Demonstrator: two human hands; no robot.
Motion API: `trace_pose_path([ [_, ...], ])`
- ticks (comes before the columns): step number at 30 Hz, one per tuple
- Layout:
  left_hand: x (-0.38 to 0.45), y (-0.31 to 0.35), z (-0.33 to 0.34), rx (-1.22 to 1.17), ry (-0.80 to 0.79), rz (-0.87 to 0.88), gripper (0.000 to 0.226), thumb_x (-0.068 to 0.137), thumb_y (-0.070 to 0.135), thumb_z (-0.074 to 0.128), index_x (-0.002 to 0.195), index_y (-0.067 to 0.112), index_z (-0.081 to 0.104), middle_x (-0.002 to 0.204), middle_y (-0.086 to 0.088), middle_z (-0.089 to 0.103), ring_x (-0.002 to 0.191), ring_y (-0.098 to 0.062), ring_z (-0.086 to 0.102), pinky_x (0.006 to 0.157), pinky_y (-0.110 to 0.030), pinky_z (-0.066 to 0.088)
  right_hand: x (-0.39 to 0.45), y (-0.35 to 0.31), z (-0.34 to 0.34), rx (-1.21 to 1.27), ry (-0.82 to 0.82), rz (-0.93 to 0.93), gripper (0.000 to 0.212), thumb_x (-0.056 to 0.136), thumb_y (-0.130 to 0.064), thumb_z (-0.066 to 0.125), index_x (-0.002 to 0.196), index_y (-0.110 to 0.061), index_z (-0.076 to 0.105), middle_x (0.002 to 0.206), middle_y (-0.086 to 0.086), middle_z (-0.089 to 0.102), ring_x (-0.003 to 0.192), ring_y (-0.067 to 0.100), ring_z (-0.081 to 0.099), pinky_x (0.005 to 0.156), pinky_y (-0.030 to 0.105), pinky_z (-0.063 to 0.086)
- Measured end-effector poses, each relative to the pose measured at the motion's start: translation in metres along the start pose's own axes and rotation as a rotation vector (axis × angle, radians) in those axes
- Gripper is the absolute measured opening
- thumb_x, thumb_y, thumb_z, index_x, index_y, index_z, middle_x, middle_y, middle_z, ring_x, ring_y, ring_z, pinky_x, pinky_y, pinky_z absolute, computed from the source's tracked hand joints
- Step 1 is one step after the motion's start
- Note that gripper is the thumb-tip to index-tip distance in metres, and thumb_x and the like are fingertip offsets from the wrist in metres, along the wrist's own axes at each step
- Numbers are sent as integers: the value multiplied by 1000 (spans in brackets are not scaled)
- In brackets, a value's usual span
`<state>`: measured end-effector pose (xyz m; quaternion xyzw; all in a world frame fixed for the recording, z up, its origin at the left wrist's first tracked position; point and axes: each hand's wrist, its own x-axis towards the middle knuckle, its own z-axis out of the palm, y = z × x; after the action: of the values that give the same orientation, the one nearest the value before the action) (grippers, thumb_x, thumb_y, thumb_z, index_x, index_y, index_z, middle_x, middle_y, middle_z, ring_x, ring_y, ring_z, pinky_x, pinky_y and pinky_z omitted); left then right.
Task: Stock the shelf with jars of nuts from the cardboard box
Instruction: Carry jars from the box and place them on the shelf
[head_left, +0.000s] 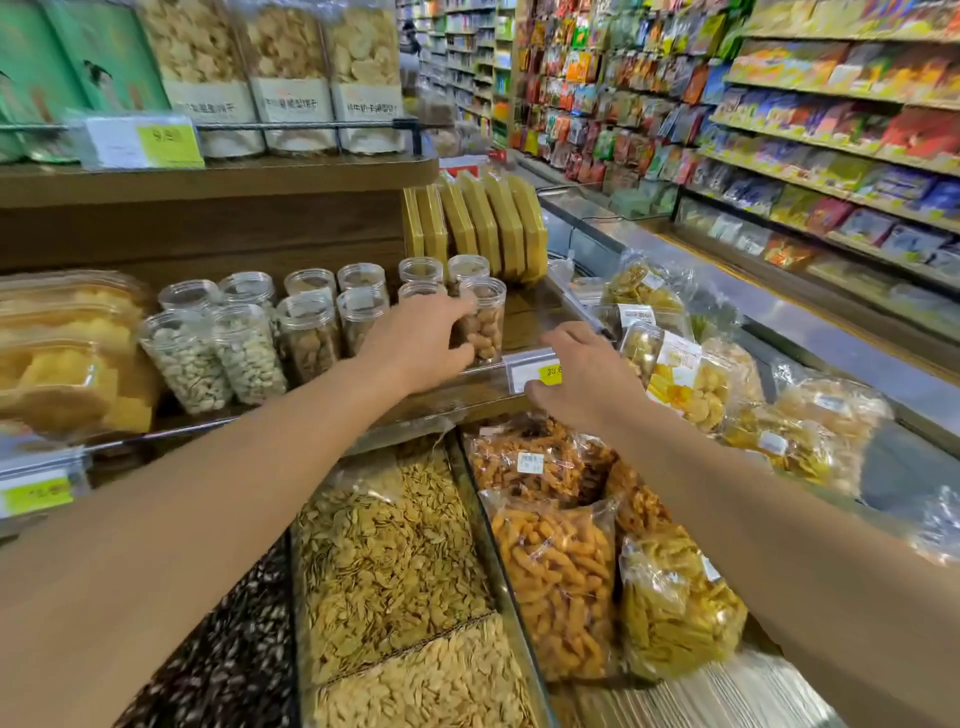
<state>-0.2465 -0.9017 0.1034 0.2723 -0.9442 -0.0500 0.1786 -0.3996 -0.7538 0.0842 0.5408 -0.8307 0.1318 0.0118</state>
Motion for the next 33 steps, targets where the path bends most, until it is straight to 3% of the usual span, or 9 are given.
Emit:
trace_pose_path([
  [4, -77, 3, -5, -116, 6, 1, 46, 86, 32, 59, 131, 21, 57, 129, 1, 61, 117, -19, 56, 97, -40, 48, -55, -39, -6, 6, -3, 29, 63, 89, -41, 60, 143, -16, 42, 147, 4, 38, 135, 28, 36, 105, 39, 37],
  [11, -224, 16, 4, -194, -94, 13, 54, 86, 34, 57, 138, 23, 51, 141, 4, 53, 126, -16, 51, 104, -33, 40, -188, -103, 27, 24, -92, 123, 63, 91, -38, 59, 145, -15, 38, 148, 6, 34, 137, 33, 32, 109, 44, 35],
  [17, -340, 42, 27, -203, -289, 72, 54, 93, 38, 55, 144, 26, 43, 150, 4, 42, 137, -15, 37, 112, -33, 29, -313, -125, 85, 38, -194, 108, 68, 83, -50, 54, 140, -18, 41, 144, 4, 37, 135, 31, 34, 108, 46, 36],
  [20, -385, 64, 43, -208, -360, 119, 57, 93, 40, 54, 146, 25, 39, 153, 3, 37, 142, -17, 31, 113, -34, 26, -380, -131, 105, 130, -238, 196, 71, 78, -54, 52, 137, -17, 42, 139, 7, 37, 130, 32, 35, 105, 46, 36],
  [22, -415, 86, 53, -210, -408, 152, 58, 92, 39, 55, 146, 23, 40, 152, 3, 38, 141, -20, 31, 112, -37, 28, -431, -129, 114, 133, -265, 263, 66, 79, -50, 52, 137, -20, 42, 142, 6, 37, 131, 32, 37, 101, 44, 42],
  [24, -446, 114, 62, -206, -450, 177, 58, 87, 43, 53, 140, 21, 46, 144, -1, 47, 133, -24, 42, 104, -37, 39, -485, -122, 121, 136, -255, 296, 57, 81, -41, 59, 132, -16, 50, 137, 6, 44, 126, 33, 44, 97, 42, 45],
  [27, -490, 168, 73, -200, -513, 214, 51, 88, 46, 51, 133, 20, 53, 127, -4, 57, 119, -25, 52, 92, -36, 43, -575, -107, 118, 143, -243, 416, 58, 86, -40, 61, 137, -16, 48, 141, 4, 44, 128, 29, 42, 104, 38, 40],
  [30, -534, 230, 83, -266, -513, 334, 54, 89, 35, 61, 140, 20, 49, 142, 0, 50, 130, -20, 46, 105, -34, 37, -672, -85, 113, 169, -241, 587, 63, 87, -40, 61, 142, -18, 43, 146, 1, 40, 132, 26, 38, 105, 34, 38],
  [33, -574, 300, 96, -294, -533, 445, 56, 84, 38, 59, 136, 18, 53, 140, -1, 54, 125, -23, 50, 105, -36, 40, -770, -65, 106, 176, -208, 757, 64, 86, -42, 62, 143, -19, 43, 147, 0, 38, 132, 24, 39, 102, 33, 40],
])
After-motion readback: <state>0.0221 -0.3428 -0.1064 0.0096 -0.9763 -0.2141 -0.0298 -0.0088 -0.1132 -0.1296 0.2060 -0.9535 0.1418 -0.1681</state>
